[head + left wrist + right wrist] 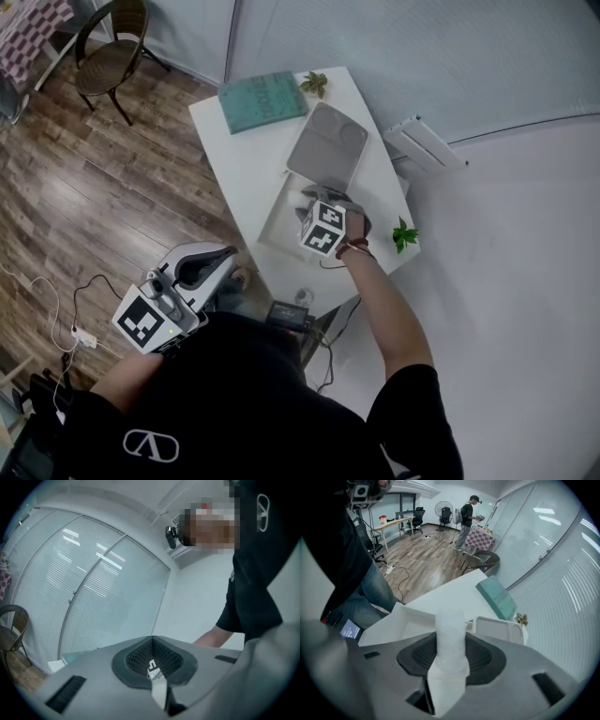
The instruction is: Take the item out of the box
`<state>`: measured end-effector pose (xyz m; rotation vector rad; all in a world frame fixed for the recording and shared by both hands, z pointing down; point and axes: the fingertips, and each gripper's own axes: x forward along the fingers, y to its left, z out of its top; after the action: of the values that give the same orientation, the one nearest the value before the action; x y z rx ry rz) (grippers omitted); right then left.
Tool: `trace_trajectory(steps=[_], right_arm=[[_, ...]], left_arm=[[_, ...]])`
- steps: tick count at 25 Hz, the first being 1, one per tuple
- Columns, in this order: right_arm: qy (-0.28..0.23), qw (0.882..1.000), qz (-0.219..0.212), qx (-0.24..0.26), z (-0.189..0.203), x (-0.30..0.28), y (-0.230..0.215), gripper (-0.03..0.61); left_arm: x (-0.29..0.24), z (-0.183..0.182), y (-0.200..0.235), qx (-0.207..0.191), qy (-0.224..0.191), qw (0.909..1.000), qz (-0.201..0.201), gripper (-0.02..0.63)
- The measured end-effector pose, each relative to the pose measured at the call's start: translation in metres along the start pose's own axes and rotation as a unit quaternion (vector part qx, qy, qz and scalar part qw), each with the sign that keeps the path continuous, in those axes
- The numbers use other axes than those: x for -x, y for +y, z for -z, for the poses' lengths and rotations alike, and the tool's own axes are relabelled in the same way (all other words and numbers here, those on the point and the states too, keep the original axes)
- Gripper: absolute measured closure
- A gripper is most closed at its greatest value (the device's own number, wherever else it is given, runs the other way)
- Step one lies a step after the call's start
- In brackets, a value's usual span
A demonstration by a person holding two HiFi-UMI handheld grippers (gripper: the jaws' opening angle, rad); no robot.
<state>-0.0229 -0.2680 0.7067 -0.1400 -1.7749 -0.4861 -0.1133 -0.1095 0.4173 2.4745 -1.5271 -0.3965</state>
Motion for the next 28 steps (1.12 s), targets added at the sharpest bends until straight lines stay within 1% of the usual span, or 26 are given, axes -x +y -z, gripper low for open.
trace_trajectory(steps=[1, 4, 5, 8, 12, 15, 18, 22, 25, 28], right_arm=[[-0.01, 1.0, 0.012, -0.003, -0.002, 0.012, -0.004, 0.4], [-0.037, 0.997, 0.06, -0.003, -0.009, 0.053, -0.015, 0.4], [-0.046, 0.996, 0.077, -0.004, -0.011, 0.067, -0.018, 0.4], [-0.077, 0.99, 0.121, -0.016, -0.016, 0.11, -0.025, 0.402], [-0.115, 0.977, 0.177, -0.036, -0.02, 0.165, -0.028, 0.402], [-0.139, 0.965, 0.218, -0.05, -0.021, 0.203, -0.027, 0.402], [-0.17, 0.949, 0.252, -0.078, -0.021, 0.241, -0.024, 0.402], [-0.214, 0.926, 0.285, -0.123, -0.019, 0.286, -0.015, 0.402], [-0.23, 0.912, 0.311, -0.136, -0.015, 0.31, -0.007, 0.402], [-0.248, 0.898, 0.328, -0.154, -0.012, 0.328, 0.0, 0.402]], left_arm=[[-0.003, 0.0, -0.002, -0.002, 0.003, 1.0, 0.005, 0.609], [-0.005, 0.015, -0.01, -0.001, 0.039, 0.9989, 0.026, 0.609], [-0.008, 0.016, -0.013, 0.0, 0.043, 0.9986, 0.032, 0.609], [-0.021, 0.01, -0.023, -0.002, 0.038, 0.998, 0.051, 0.609], [-0.038, 0.002, -0.034, -0.009, 0.031, 0.9968, 0.073, 0.609], [-0.053, -0.014, -0.044, -0.014, 0.008, 0.9958, 0.091, 0.609], [-0.063, -0.01, -0.051, -0.021, 0.025, 0.9938, 0.107, 0.609], [-0.079, -0.016, -0.066, -0.028, 0.02, 0.9909, 0.13, 0.609], [-0.09, -0.016, -0.076, -0.037, 0.022, 0.9885, 0.145, 0.609], [-0.1, -0.021, -0.08, -0.048, 0.022, 0.9864, 0.156, 0.609]])
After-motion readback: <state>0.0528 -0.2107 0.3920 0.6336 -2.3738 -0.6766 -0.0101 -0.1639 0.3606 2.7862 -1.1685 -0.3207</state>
